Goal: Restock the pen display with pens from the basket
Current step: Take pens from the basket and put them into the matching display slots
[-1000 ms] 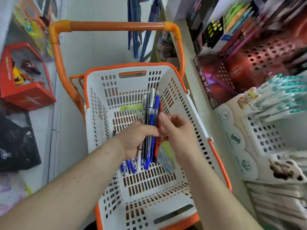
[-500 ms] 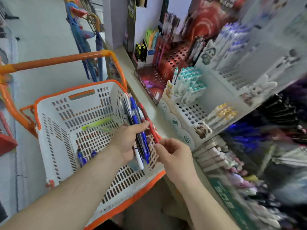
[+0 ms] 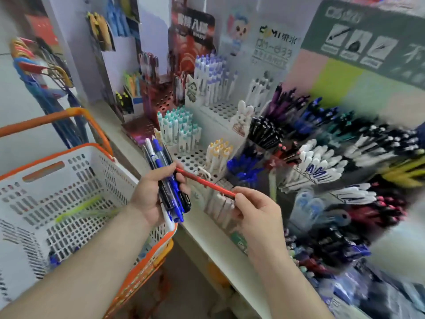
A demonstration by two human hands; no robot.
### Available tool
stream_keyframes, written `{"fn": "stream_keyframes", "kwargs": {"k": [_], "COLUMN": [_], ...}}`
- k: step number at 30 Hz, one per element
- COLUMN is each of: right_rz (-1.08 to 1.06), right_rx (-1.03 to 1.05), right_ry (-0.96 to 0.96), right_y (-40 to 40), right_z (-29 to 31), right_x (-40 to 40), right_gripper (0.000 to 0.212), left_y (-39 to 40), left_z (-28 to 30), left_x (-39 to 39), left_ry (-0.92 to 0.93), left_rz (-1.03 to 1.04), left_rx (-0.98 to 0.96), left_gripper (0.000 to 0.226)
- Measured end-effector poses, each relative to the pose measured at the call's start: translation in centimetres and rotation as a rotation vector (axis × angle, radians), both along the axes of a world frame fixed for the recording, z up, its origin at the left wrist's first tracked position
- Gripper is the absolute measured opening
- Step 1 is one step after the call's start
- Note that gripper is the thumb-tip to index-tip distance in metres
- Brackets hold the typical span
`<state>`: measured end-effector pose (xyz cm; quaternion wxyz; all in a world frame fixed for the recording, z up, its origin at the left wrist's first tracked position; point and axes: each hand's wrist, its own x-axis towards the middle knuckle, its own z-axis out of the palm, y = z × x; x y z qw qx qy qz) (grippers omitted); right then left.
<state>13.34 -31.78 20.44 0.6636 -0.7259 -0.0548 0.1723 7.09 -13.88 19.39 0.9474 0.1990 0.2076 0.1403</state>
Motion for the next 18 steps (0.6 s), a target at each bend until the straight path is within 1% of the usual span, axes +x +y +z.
{"fn": "stream_keyframes", "kwargs": {"k": [1,3,4,6,8,10,13,14,16,18], "right_rz": [-0.067,-0.205,-0.262,-0.363,-0.473,-0.584,-0.716,-0.753,-0.802,-0.829], "right_rx": [0.076,0.214,0.255,0.301,0.32,0.311,0.237,0.213,0.178,0.116], "right_ry": [0.028,0.098,0.117,0.078,-0.071,-0.306,-0.659,-0.753,-0.889,-0.981], "right_y": [-0.6,-1.6,-2.2,-3.3,-4.4,-5.4,-6.4,-6.5,-6.6,-6.4], "right_z": [0.3,0.9,1.3,2.3,3.4,4.9,7.2,7.9,8.9,9.4], "right_x": [0.3,0.8,1.0,1.6,2.4,3.4,5.0,5.5,6.7,7.9], "right_gripper": [0.015,0.014,0.013,0.008,0.004,0.011,0.018,0.019,0.019,0.013], "left_y": [-0.8,-2.1,-2.7,-3.7,-4.5,-4.8,-4.9,-5.0,-5.1,-5.0], "left_z": [0.2,0.3,0.4,0.5,0.9,1.1,1.4,1.6,2.2,2.6], "left_x": [0.5,1.5,2.0,3.2,4.4,5.6,7.3,7.7,8.6,9.2], "left_ry": [-0.061,-0.167,-0.191,-0.191,-0.149,-0.123,-0.107,-0.094,-0.074,-0.078], "left_rz": [-0.049,-0.171,-0.216,-0.284,-0.347,-0.372,-0.386,-0.404,-0.43,-0.479], "left_rx": [-0.023,-0.075,-0.095,-0.088,-0.022,0.051,0.1,0.126,0.191,0.25], "left_gripper": [0.01,0.038,0.045,0.048,0.05,0.054,0.059,0.054,0.033,0.028]}}
